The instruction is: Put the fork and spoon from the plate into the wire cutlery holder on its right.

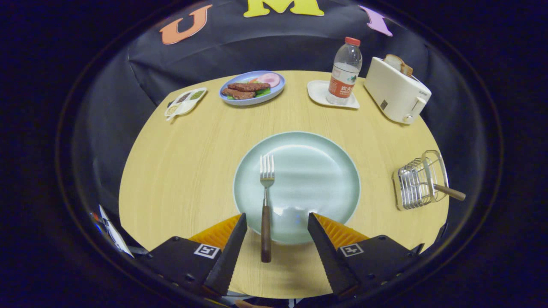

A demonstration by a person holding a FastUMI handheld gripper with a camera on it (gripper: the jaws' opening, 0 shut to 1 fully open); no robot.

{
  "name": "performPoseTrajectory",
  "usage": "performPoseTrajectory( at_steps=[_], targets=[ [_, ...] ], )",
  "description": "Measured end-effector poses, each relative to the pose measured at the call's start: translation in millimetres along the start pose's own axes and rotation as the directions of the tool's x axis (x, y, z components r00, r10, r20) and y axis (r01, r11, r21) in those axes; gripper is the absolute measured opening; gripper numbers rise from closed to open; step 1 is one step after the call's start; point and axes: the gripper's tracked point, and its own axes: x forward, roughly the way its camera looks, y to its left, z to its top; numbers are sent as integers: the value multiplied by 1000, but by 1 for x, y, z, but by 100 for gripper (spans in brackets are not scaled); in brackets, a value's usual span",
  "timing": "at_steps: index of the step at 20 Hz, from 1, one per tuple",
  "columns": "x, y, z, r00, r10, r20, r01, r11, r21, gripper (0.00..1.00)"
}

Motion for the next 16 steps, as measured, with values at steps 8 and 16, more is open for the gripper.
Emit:
performPoseTrajectory(
  at_steps=[8, 16],
  targets=[
    [29, 8, -8, 998, -36, -55, 39, 998, 44, 54],
    [33, 8, -18, 995, 4, -103, 3, 997, 73, 22]
  ],
)
